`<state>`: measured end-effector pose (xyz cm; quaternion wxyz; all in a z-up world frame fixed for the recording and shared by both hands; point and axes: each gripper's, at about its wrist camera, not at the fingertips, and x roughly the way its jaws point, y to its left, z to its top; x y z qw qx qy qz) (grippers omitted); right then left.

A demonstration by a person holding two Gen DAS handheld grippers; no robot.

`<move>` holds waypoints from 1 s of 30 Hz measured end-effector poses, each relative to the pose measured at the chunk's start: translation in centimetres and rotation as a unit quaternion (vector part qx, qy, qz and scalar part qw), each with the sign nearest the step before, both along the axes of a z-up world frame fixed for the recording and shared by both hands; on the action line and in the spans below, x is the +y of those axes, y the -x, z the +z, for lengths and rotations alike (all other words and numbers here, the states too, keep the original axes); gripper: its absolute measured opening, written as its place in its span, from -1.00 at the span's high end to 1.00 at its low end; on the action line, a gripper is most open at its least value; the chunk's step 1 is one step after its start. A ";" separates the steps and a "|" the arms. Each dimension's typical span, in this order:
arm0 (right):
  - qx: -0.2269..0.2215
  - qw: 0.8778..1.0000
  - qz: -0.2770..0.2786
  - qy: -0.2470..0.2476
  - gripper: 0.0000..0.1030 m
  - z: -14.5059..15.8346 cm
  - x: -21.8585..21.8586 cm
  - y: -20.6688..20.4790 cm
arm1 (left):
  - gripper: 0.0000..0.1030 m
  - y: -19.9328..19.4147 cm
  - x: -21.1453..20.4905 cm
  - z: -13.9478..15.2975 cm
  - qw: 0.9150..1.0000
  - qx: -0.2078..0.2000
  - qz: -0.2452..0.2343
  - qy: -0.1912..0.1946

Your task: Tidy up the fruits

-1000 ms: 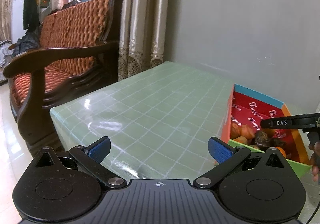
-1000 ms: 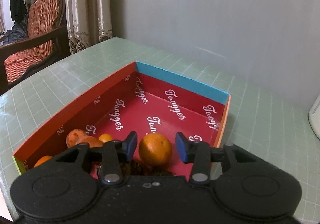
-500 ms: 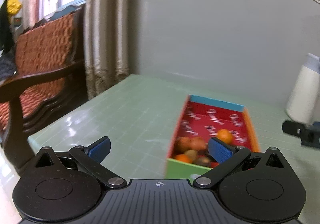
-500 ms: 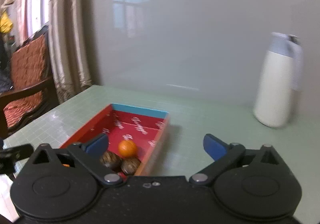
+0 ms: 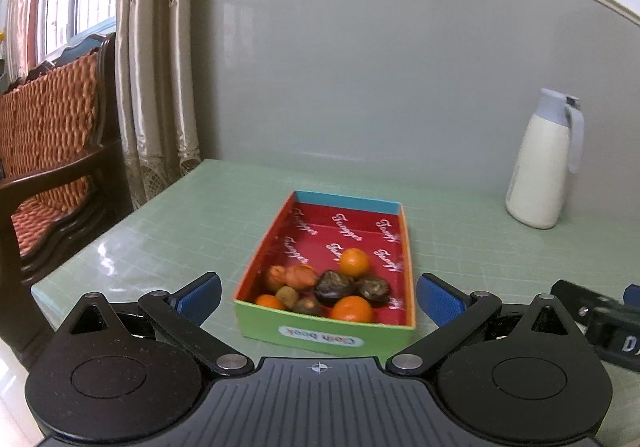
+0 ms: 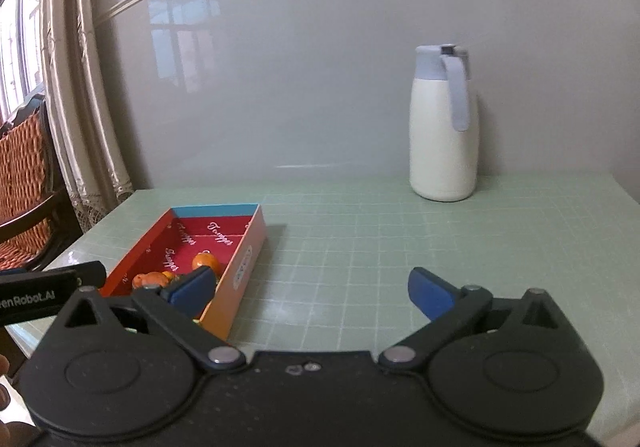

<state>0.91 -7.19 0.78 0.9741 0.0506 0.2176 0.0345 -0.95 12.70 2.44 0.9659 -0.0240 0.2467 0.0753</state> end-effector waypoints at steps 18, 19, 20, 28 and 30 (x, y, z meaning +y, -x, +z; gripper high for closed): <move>-0.012 0.999 0.001 0.042 -0.99 -0.3 1.8 2.3 | -0.99 2.6 -0.1 -0.1 1.000 -0.012 0.010 -0.008; -0.011 0.999 0.000 0.041 -0.99 -0.4 1.8 2.2 | -0.99 2.5 -0.2 -0.2 1.000 -0.011 0.009 -0.009; -0.011 0.999 0.000 0.041 -0.99 -0.4 1.8 2.2 | -0.99 2.5 -0.2 -0.2 1.000 -0.010 0.009 -0.011; -0.006 0.999 0.000 0.041 -0.99 -0.6 1.7 1.9 | -1.00 2.3 -0.4 -0.4 1.000 -0.009 0.007 -0.016; -0.004 0.999 0.002 0.041 -0.99 -0.7 1.7 1.8 | -1.00 2.2 -0.4 -0.5 1.000 -0.008 0.007 -0.015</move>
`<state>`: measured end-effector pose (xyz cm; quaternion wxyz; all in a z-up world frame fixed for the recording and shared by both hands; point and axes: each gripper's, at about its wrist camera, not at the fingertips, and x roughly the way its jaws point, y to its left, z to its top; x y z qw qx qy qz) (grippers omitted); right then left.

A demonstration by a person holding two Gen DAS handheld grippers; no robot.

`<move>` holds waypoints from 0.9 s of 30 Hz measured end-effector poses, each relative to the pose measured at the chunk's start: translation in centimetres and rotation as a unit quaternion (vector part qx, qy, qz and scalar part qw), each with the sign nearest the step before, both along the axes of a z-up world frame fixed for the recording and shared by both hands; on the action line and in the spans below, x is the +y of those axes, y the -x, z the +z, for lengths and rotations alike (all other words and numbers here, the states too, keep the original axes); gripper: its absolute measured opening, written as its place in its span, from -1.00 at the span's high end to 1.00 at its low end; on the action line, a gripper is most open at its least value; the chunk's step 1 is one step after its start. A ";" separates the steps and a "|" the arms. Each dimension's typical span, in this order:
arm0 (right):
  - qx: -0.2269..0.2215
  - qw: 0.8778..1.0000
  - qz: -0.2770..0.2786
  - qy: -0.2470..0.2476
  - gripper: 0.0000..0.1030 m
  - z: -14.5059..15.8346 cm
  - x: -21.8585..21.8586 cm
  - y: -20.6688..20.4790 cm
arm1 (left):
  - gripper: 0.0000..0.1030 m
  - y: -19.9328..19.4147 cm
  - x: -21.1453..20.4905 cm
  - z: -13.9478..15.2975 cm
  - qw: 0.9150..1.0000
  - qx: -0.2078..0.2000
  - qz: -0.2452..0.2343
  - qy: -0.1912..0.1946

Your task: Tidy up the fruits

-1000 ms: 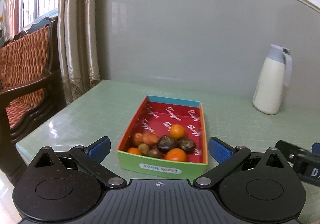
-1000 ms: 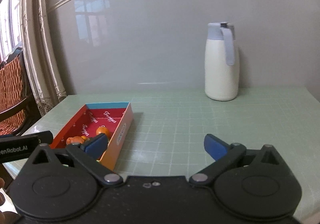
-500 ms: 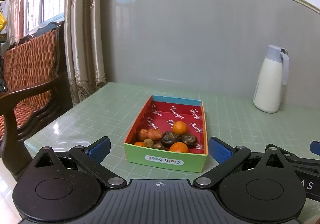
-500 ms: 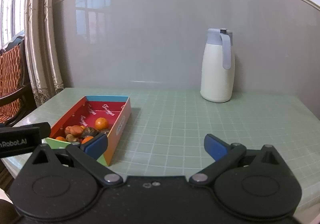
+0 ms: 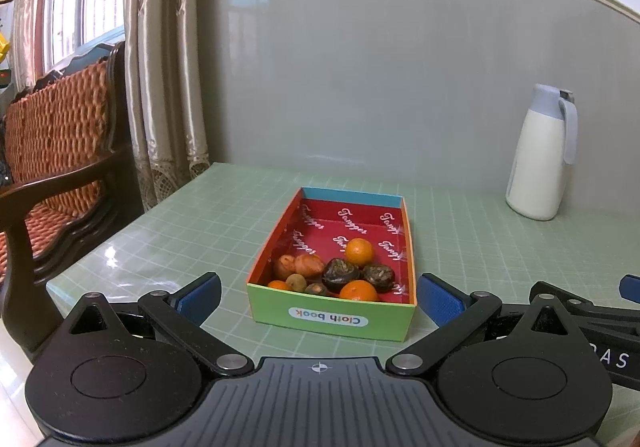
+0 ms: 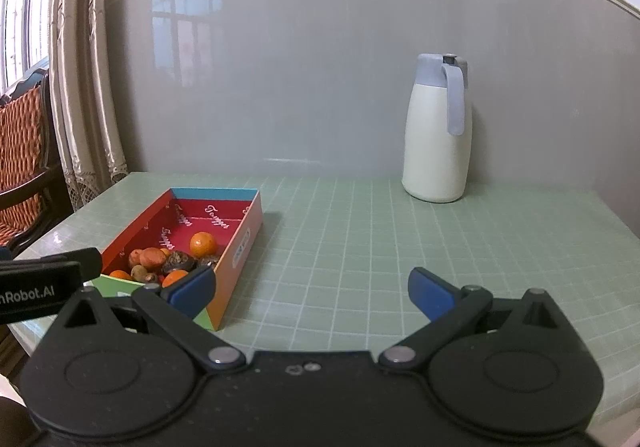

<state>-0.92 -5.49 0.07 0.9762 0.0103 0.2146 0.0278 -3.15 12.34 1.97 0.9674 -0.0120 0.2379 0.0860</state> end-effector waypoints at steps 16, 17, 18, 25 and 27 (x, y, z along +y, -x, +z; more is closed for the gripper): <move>0.005 1.000 0.005 0.000 -0.99 -0.2 0.1 -0.3 | -0.99 -0.2 0.2 -0.3 1.000 0.001 0.001 -0.003; 0.005 1.000 0.006 0.000 -0.99 -0.2 0.2 -0.3 | -1.00 -0.3 0.3 -0.4 1.000 0.001 0.002 -0.003; 0.005 1.000 0.006 0.001 -0.99 -0.2 0.2 -0.4 | -1.00 -0.3 0.3 -0.5 1.000 0.002 0.002 -0.002; 0.007 1.000 0.008 -0.002 -0.99 -0.3 0.2 -0.5 | -1.00 -0.4 0.3 -0.6 1.000 0.002 0.003 -0.006; 0.007 1.000 0.010 -0.001 -0.99 -0.3 0.3 -0.5 | -1.00 -0.3 0.3 -0.6 1.000 0.001 0.004 -0.007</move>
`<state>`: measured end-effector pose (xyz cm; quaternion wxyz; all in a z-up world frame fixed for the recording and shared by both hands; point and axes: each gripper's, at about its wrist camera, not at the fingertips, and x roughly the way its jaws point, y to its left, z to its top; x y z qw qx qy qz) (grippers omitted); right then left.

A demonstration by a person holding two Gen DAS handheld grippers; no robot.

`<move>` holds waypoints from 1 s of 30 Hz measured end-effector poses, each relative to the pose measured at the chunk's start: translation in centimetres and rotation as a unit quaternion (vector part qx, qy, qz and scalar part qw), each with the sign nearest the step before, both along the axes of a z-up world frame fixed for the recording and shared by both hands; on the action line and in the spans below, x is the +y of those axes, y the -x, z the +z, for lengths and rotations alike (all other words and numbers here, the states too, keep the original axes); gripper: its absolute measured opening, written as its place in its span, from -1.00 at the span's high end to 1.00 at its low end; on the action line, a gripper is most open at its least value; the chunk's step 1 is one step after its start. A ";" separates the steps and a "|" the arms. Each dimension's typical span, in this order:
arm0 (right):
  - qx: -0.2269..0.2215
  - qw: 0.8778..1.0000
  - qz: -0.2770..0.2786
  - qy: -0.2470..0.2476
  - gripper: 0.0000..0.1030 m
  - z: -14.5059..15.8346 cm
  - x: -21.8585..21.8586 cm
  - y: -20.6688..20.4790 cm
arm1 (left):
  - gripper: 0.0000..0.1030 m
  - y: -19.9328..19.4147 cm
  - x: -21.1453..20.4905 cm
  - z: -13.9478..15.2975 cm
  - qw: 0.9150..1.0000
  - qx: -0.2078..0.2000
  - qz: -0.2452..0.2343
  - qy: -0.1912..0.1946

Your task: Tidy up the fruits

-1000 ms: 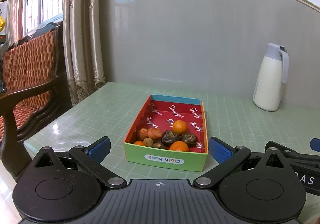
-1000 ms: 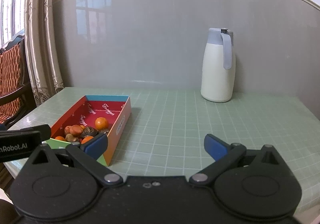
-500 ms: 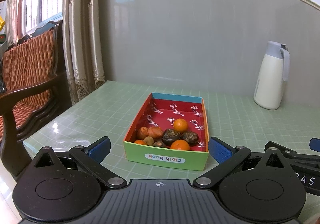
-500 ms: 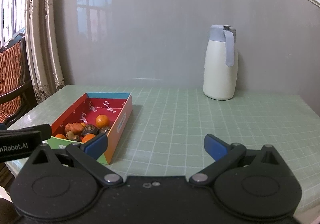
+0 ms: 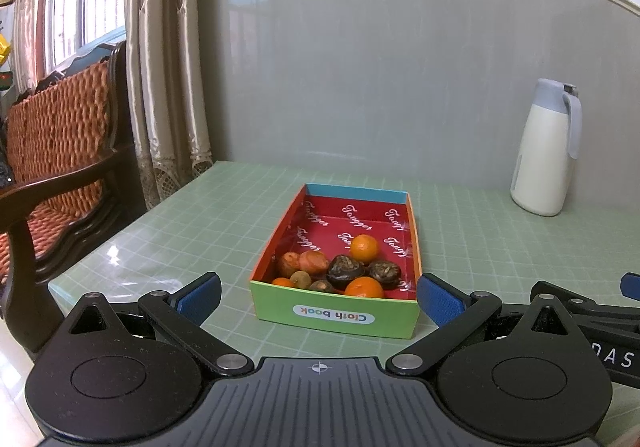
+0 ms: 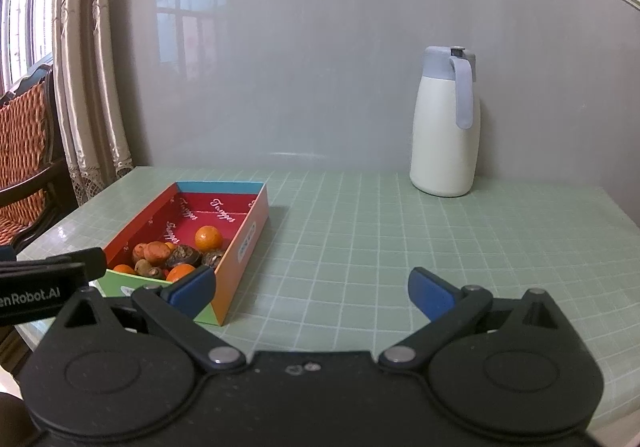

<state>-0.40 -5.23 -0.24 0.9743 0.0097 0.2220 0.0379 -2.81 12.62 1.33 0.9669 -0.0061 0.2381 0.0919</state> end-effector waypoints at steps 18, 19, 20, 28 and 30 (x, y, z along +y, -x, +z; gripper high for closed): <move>-0.003 1.000 0.007 0.004 -0.99 0.0 0.2 0.0 | -1.00 -0.3 0.0 -0.4 1.000 0.010 -0.001 -0.006; -0.003 1.000 0.007 0.004 -0.99 0.0 0.2 0.0 | -1.00 -0.3 0.0 -0.4 1.000 0.011 -0.001 -0.005; -0.002 1.000 0.007 0.004 -0.99 0.0 0.3 0.0 | -1.00 -0.3 0.0 -0.4 1.000 0.012 -0.001 -0.004; -0.005 1.000 0.011 0.006 -0.99 0.0 0.4 0.0 | -0.99 -0.5 0.2 -0.6 1.000 0.012 -0.007 0.000; -0.009 1.000 0.010 0.006 -0.99 0.0 0.5 0.0 | -0.99 -0.4 0.3 -0.6 1.000 0.010 -0.008 0.004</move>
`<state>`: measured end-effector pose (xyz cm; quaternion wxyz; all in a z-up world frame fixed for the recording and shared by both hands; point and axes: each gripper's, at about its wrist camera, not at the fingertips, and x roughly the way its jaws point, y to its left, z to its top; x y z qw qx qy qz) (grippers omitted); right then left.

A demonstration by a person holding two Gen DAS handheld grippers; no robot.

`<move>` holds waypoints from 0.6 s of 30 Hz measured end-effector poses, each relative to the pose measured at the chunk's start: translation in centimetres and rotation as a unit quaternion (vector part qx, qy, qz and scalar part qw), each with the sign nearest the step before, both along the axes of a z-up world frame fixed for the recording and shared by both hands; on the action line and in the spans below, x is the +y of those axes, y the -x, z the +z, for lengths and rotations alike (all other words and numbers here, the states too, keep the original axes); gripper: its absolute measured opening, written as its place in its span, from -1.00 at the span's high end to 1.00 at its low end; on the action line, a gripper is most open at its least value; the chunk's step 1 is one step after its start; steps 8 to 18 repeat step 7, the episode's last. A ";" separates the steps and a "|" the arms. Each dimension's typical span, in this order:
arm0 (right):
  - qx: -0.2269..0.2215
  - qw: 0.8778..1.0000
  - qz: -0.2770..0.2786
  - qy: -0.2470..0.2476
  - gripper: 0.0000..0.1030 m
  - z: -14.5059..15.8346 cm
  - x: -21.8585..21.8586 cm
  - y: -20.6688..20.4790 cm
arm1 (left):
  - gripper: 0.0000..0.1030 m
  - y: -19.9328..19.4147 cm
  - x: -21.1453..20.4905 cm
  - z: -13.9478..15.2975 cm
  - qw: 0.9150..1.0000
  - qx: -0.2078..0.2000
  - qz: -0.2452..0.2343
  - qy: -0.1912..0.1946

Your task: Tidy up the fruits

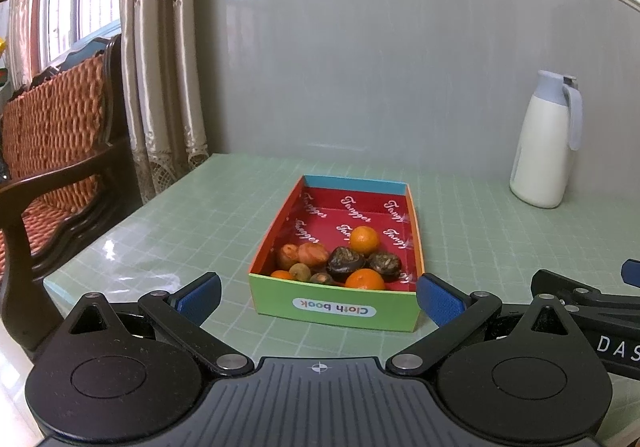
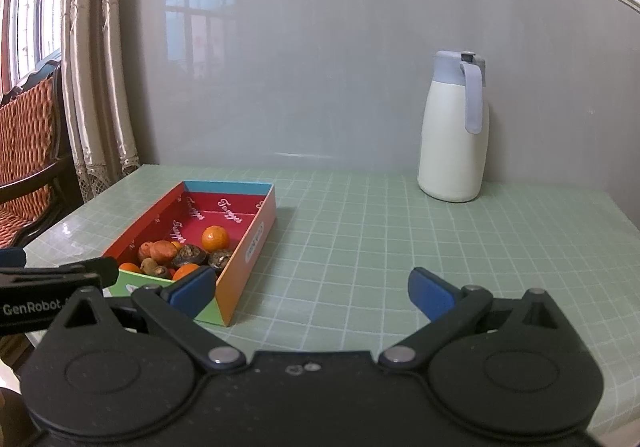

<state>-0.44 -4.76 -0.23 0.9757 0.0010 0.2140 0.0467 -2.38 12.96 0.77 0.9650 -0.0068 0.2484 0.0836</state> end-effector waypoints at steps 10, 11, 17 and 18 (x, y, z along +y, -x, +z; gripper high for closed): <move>-0.004 1.000 0.002 -0.003 -0.99 0.1 -0.1 0.2 | -0.99 0.3 -0.3 0.1 1.000 -0.021 0.007 -0.011; -0.004 1.000 0.002 -0.003 -0.99 0.1 -0.1 0.2 | -0.99 0.3 -0.3 0.1 1.000 -0.021 0.007 -0.011; -0.004 1.000 0.002 -0.003 -0.99 0.1 -0.1 0.2 | -0.99 0.3 -0.3 0.1 1.000 -0.021 0.007 -0.011; -0.004 1.000 0.002 -0.003 -0.99 0.1 -0.1 0.2 | -0.99 0.3 -0.3 0.1 1.000 -0.021 0.007 -0.011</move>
